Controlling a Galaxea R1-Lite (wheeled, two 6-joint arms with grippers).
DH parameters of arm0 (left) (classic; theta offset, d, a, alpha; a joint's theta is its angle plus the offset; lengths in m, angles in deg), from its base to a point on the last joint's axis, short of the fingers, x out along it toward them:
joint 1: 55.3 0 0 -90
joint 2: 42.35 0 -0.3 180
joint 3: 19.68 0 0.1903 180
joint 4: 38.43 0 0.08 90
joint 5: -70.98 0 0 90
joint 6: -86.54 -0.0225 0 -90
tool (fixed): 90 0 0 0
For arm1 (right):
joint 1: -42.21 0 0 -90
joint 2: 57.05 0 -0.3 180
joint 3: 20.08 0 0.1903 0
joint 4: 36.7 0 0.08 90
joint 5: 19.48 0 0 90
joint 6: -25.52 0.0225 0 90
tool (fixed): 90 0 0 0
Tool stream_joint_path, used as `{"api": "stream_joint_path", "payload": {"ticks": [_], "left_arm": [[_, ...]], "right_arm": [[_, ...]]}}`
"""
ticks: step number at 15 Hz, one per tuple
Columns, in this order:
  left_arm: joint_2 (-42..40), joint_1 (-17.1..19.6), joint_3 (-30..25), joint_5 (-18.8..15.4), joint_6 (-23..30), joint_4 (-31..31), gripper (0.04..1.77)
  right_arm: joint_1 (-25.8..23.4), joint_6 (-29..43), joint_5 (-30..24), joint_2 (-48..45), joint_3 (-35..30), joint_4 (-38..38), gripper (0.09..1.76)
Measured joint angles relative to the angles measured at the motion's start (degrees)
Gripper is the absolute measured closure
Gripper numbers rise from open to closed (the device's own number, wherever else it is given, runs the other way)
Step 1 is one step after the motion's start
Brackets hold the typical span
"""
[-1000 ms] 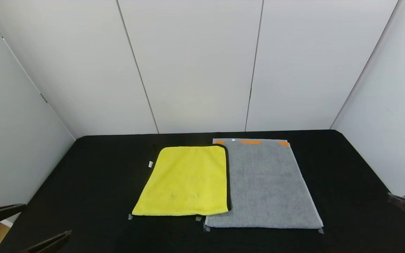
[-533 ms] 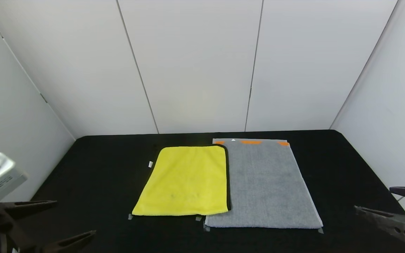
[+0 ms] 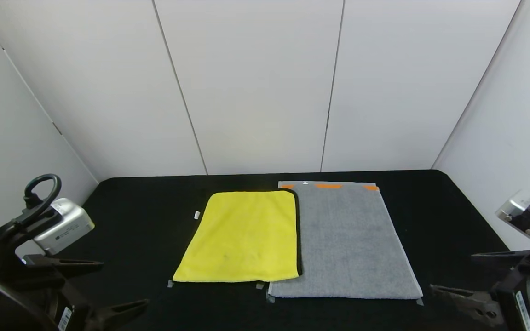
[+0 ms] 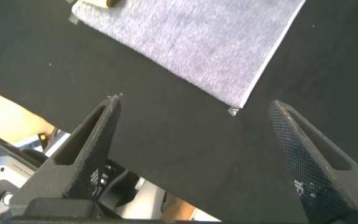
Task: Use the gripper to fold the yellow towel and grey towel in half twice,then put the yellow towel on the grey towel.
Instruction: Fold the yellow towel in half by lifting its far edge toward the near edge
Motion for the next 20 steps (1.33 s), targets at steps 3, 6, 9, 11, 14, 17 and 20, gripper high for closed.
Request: {"api": "stream_joint_path", "payload": {"ticks": [3,6,9,11,14,17,20], "left_arm": [[3.5,-0.5,0.7,1.4,-0.2,-0.3,0.09],[7.6,-1.5,1.5,3.1,-0.3,-0.8,0.09],[10.0,-1.6,1.9,3.8,-0.3,-0.8,0.09],[11.4,-1.6,2.2,5.4,-0.2,-1.0,0.09],[13.0,-1.6,2.7,6.0,0.1,-1.6,0.09],[13.6,-1.5,2.8,6.0,0.1,-1.6,0.09],[14.1,-1.4,3.1,6.7,0.1,-1.6,0.09]], "right_arm": [[2.7,-0.1,0.1,3.3,1.7,0.0,0.14],[5.6,-0.1,0.3,7.2,4.1,0.0,0.14],[6.8,-0.1,0.4,9.8,5.4,0.5,0.14],[7.6,-0.1,0.4,11.3,6.1,0.5,0.14],[8.5,-0.1,0.4,13.1,7.1,0.5,0.14],[8.7,-0.1,0.4,13.7,7.3,0.5,0.14],[9.1,-0.1,1.3,14.1,7.7,0.4,0.14]]}}
